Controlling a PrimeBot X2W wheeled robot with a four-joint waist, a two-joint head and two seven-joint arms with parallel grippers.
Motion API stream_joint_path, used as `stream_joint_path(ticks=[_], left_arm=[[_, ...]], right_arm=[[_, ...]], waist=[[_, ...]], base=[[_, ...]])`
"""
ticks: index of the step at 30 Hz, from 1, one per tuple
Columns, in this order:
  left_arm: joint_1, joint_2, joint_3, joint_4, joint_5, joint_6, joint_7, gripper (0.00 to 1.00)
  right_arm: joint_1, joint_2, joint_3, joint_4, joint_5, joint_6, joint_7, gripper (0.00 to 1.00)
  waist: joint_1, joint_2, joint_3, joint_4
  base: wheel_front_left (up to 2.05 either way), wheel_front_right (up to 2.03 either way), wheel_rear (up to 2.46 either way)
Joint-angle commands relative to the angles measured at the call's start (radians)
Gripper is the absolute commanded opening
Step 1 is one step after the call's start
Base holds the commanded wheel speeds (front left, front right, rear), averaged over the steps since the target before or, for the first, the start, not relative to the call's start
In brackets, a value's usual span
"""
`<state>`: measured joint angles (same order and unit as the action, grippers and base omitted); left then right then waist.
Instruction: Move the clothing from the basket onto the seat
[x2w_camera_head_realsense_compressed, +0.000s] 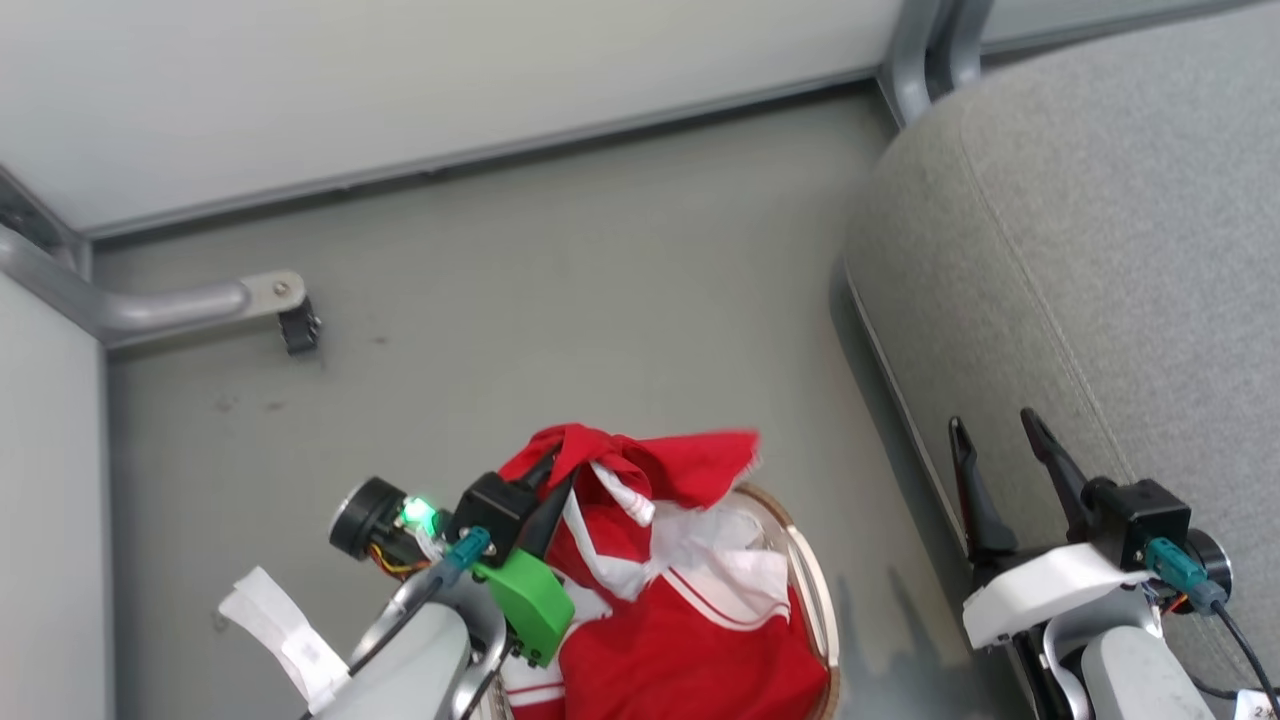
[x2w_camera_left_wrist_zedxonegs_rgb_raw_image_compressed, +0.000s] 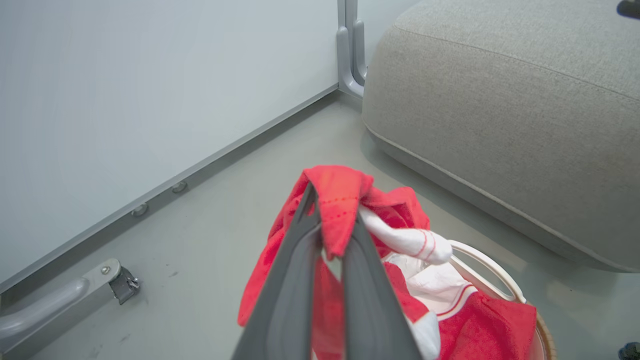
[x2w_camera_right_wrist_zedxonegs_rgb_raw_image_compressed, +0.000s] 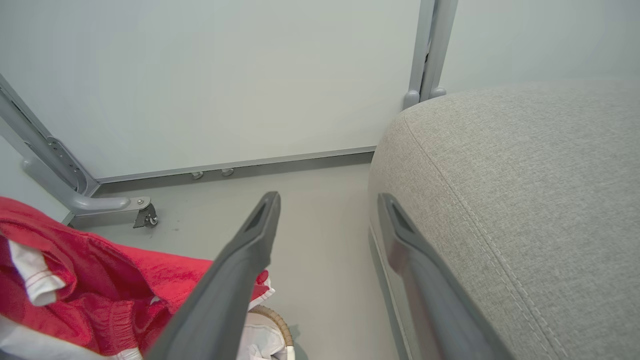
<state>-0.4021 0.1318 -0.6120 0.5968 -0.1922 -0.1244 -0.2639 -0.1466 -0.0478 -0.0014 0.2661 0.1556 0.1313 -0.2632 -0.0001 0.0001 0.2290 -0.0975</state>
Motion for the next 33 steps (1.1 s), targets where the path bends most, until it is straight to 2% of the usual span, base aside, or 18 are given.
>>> stream_joint_path(ticks=[1,7,15,21,26,33], left_arm=[[-0.024,0.017,-0.005,-0.016,-0.009,-0.006,-0.001,0.0],[-0.105,0.086,-0.06,-0.082,-0.033,-0.006,0.024,0.0],[-0.271,0.189,-0.133,-0.198,-0.093,-0.006,0.082,0.0],[-0.404,0.251,-0.177,-0.232,-0.138,-0.005,0.11,0.0],[-0.496,0.263,-0.191,-0.232,-0.159,-0.005,0.118,0.0],[-0.618,0.243,-0.236,-0.235,-0.184,-0.006,0.121,0.0]], right_arm=[[0.027,-0.005,0.0,0.005,-0.005,-0.001,-0.002,1.0],[0.066,-0.005,0.014,0.008,-0.006,-0.001,-0.002,1.0],[0.064,-0.005,0.048,-0.002,-0.007,-0.001,-0.002,1.0],[0.047,-0.005,0.09,-0.009,-0.014,-0.001,-0.002,1.0],[0.034,-0.004,0.147,-0.014,-0.018,-0.001,-0.002,1.0],[0.005,-0.005,0.234,-0.005,-0.066,-0.001,-0.002,1.0]], waist=[[0.0001,-0.0001,-0.147,0.074],[0.0001,-0.0001,-0.217,0.081],[0.0001,-0.0001,-0.244,0.077],[0.0001,-0.0001,-0.251,0.07],[0.0001,-0.0001,-0.254,0.067],[0.0001,-0.0001,-0.258,0.08]], base=[[0.0,0.0,0.0],[0.0,0.0,0.0],[0.0,0.0,0.0],[0.0,0.0,0.0],[0.0,0.0,0.0],[0.0,0.0,0.0]])
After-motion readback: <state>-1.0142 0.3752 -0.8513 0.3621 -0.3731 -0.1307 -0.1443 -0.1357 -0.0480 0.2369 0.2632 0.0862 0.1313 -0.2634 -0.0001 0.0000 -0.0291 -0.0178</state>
